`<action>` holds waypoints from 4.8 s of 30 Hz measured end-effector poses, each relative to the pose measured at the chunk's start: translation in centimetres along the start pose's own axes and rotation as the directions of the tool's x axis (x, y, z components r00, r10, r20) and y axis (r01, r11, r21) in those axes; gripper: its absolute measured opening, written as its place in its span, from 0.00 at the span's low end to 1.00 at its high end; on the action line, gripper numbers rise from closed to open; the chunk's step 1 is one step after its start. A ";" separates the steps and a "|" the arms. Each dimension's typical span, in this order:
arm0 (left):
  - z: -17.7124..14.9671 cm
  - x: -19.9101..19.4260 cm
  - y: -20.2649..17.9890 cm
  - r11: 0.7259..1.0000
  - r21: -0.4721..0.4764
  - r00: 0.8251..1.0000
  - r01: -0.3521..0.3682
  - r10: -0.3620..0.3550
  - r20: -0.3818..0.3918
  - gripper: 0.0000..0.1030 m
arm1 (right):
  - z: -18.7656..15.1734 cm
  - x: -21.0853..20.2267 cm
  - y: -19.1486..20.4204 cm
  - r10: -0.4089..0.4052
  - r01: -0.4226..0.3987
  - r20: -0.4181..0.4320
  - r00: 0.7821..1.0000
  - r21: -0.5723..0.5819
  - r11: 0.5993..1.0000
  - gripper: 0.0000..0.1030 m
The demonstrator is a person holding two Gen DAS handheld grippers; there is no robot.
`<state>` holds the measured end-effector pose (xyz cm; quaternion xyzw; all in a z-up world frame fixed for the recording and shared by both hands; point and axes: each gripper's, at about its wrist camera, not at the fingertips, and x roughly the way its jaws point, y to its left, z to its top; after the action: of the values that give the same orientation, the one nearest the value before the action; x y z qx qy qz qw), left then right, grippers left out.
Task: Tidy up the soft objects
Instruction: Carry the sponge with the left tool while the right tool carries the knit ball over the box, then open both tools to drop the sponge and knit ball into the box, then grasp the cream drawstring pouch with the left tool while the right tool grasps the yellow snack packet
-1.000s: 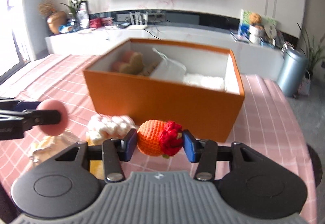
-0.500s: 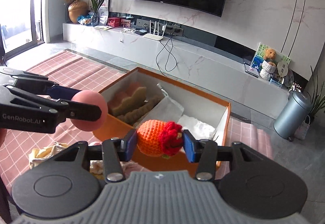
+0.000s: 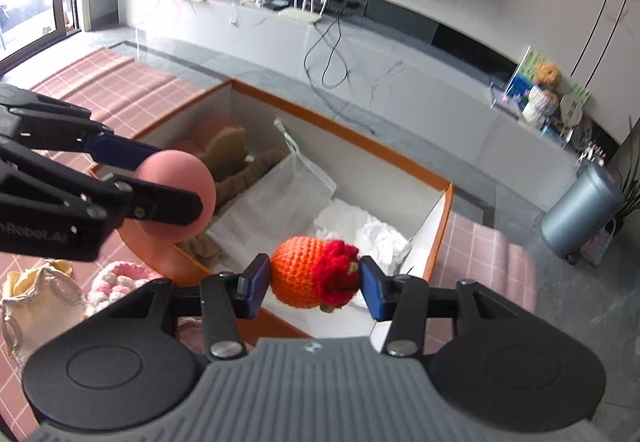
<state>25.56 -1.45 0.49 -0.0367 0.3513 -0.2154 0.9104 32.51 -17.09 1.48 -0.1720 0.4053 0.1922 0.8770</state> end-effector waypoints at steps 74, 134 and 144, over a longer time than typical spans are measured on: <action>-2.2 -5.6 -2.4 1.000 -0.030 0.999 0.007 -0.005 0.039 0.62 | -5.5 -6.2 4.5 -0.183 0.158 0.190 0.964 0.140 0.977 0.67; -18.1 -9.4 5.0 0.962 -0.147 0.973 -0.232 0.230 -0.033 0.09 | -12.0 -0.3 17.2 0.148 -0.152 0.038 0.988 0.265 0.952 0.50; -16.0 -12.1 3.4 0.972 -0.142 0.978 -0.187 0.198 0.067 0.09 | -14.1 -3.5 14.8 0.076 -0.079 0.023 0.997 0.276 0.958 0.39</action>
<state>8.30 8.01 -4.69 -0.0727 0.3298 -0.1003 0.9359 14.24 -11.38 -6.58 -0.0304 0.4293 0.1689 0.8867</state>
